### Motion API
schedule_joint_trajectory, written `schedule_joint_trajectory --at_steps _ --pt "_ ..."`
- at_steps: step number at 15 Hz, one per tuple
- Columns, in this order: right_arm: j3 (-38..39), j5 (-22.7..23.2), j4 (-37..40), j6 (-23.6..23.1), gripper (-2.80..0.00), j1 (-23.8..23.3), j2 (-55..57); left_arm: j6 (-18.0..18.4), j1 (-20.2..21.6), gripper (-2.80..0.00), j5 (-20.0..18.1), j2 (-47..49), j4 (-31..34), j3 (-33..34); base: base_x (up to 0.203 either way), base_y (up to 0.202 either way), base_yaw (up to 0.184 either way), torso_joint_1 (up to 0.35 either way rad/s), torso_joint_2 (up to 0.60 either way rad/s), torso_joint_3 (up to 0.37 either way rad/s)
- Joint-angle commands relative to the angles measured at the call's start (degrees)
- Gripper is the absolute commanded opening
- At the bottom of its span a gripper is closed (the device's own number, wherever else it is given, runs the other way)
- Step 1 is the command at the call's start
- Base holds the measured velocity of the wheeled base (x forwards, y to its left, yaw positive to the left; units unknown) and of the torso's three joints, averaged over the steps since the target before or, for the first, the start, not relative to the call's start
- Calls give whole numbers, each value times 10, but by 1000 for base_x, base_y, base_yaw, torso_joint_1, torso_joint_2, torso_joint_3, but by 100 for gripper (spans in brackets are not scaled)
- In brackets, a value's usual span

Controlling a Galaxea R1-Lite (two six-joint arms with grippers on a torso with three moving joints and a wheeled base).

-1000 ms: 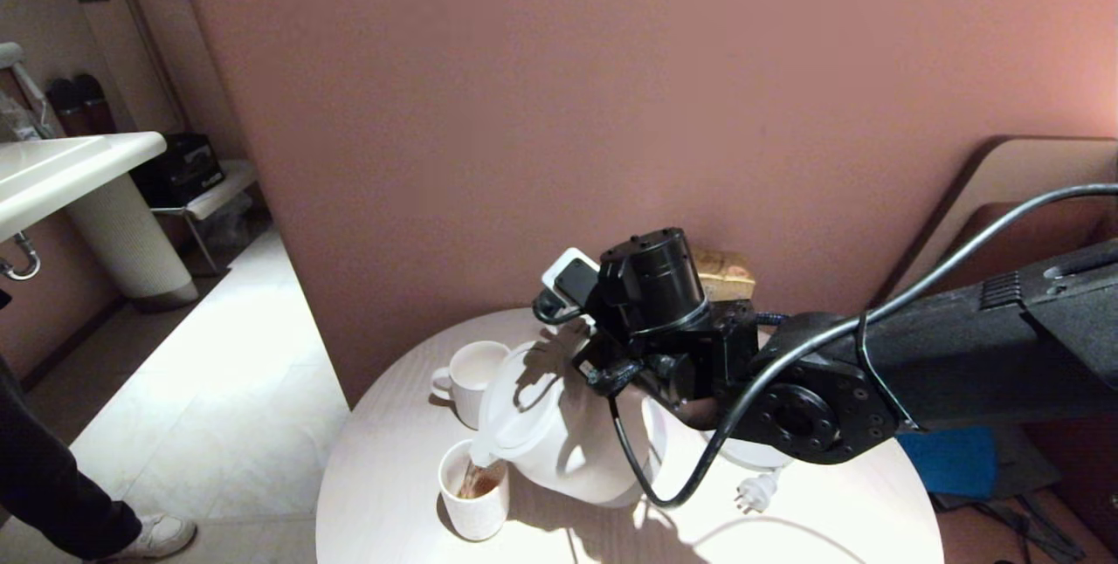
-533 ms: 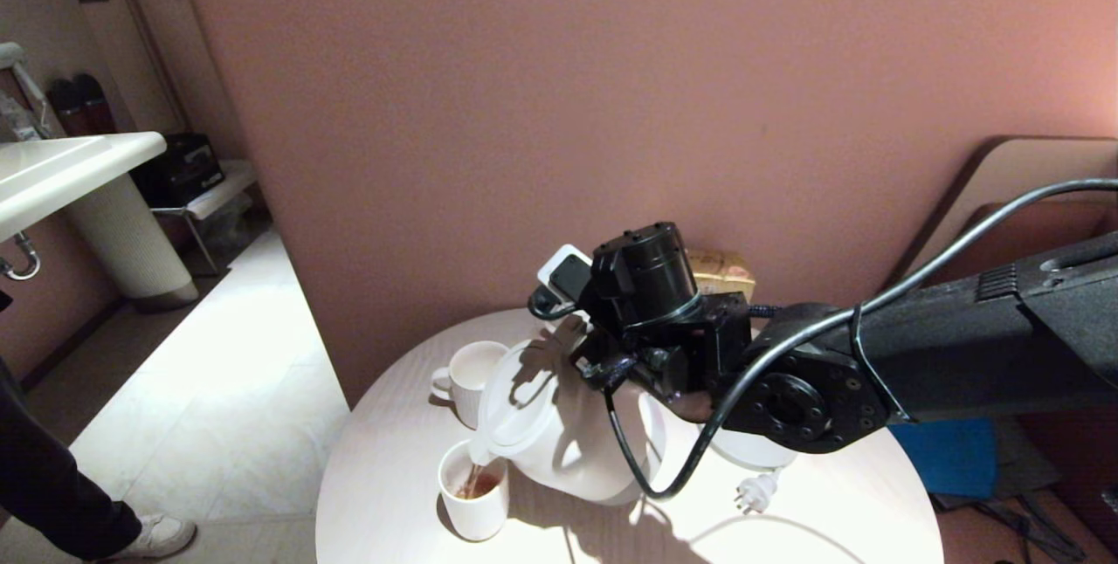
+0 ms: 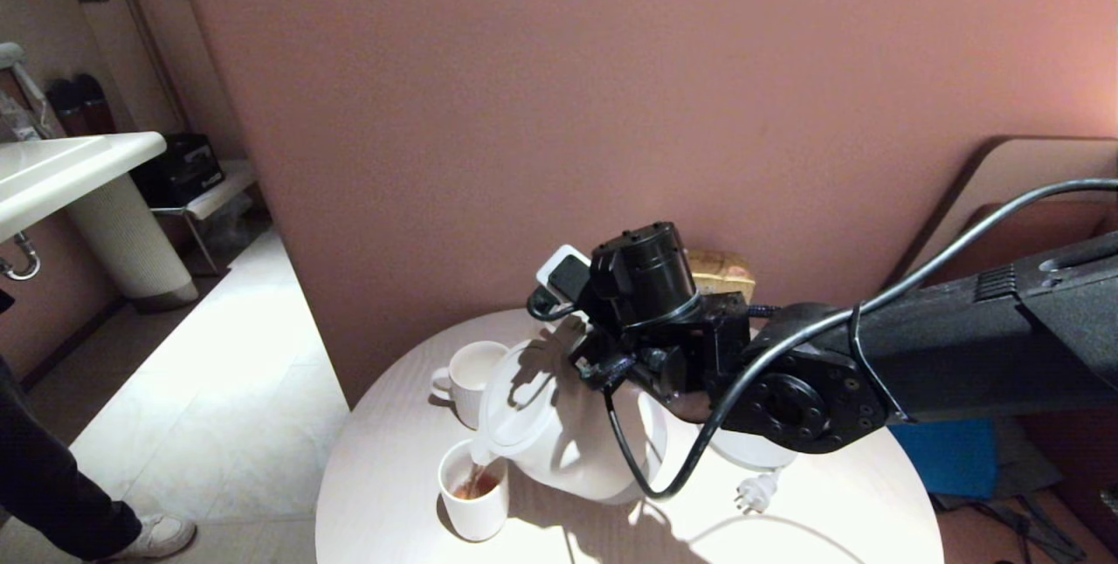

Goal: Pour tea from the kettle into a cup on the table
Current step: Pour water into the cup

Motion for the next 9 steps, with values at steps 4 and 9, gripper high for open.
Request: schedule_joint_trajectory --at_steps 4,9 --pt "1 -2 -1 -1 -280 0 0 0 0 -280 0 1 0 0 0 0 0 0 0 0" --pt "1 -2 -1 -1 -280 0 -1 0 0 -280 0 1 0 0 0 0 0 0 0 0"
